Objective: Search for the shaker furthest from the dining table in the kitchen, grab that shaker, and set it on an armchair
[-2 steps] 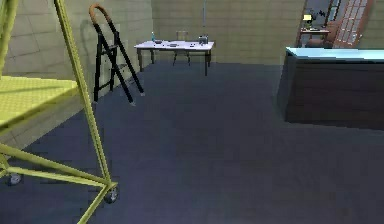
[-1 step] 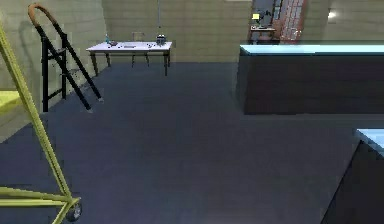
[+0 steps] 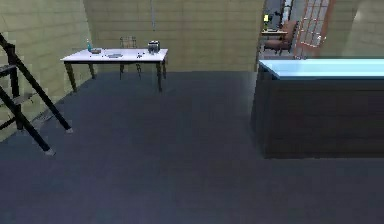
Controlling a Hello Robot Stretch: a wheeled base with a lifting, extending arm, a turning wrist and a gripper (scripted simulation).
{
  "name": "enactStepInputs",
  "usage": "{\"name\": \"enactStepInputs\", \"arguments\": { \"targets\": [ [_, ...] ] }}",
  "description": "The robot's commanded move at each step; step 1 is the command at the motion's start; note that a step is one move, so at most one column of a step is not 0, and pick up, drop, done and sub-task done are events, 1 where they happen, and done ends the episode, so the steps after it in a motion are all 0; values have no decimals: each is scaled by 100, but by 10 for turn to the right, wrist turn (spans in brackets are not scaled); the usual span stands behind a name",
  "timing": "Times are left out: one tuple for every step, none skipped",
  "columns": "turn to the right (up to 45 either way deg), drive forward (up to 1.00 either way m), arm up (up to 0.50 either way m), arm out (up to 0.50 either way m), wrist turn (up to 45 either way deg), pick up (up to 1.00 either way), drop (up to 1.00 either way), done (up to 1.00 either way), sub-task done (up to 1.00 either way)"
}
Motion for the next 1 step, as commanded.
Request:
{"name": "enactStepInputs", "arguments": {
  "targets": [
    [0, 100, 0, 0, 0, 0, 0, 0, 0]
  ]
}}
